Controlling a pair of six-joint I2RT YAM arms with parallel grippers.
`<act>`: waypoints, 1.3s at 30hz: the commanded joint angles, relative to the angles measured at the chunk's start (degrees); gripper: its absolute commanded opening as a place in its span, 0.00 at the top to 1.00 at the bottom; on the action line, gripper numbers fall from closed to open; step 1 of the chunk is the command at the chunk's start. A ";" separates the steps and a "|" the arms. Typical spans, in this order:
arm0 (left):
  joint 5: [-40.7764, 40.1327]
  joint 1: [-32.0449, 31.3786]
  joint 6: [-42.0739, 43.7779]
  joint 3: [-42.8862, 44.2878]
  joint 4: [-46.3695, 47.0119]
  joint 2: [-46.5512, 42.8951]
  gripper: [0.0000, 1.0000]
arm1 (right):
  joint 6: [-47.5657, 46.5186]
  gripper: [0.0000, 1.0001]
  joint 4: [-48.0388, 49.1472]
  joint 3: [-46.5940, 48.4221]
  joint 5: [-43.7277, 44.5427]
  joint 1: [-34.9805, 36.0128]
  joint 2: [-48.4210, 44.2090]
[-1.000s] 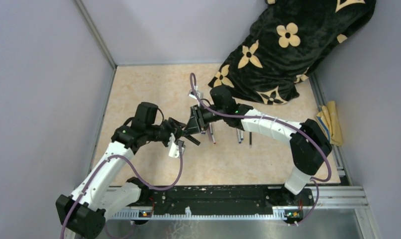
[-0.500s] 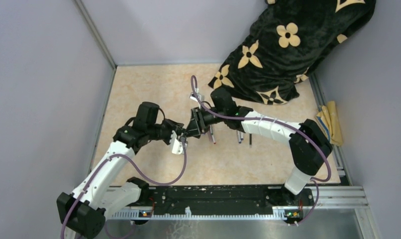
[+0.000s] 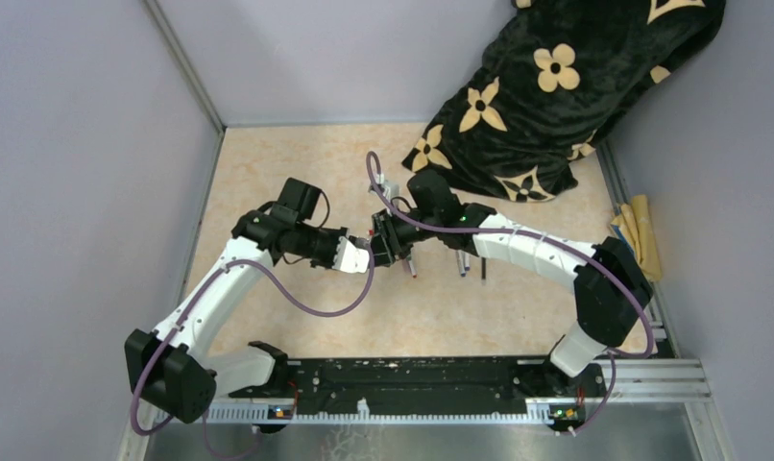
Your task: Open the pen caps
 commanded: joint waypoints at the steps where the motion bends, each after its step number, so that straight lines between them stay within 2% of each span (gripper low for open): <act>1: 2.82 -0.36 -2.79 0.48 -3.44 -0.99 1.00 | -3.84 0.70 -2.84 5.10 0.58 1.52 0.15; 14: 0.27 -0.36 3.43 -4.11 3.08 -6.45 1.00 | 3.78 0.68 6.30 4.72 -7.59 1.87 4.30; 24: -0.42 -0.44 5.32 -7.75 9.04 -10.73 1.00 | 7.80 0.59 11.04 3.66 -9.84 1.93 5.89; 26: -0.59 -0.45 5.47 -7.63 8.96 -10.72 1.00 | 8.01 0.62 11.07 3.67 -9.59 2.02 6.04; 28: -1.00 -0.44 5.86 -7.84 9.08 -10.97 1.00 | 8.25 0.70 10.99 3.78 -9.57 2.02 6.28; 31: -1.55 -0.40 6.99 -8.46 9.18 -11.57 1.00 | 8.26 0.95 10.53 3.68 -9.22 1.97 6.16; 32: -1.86 -0.44 7.54 -8.95 9.31 -11.86 1.00 | 8.25 1.00 10.35 3.72 -9.26 2.00 6.09; 36: -4.37 -0.44 10.37 -11.62 11.25 -13.94 1.00 | 7.72 1.00 8.57 3.30 -9.36 1.90 5.10; 39: -7.69 -0.45 10.52 -14.89 16.67 -16.37 1.00 | 6.81 1.00 7.39 1.81 -9.04 1.57 3.41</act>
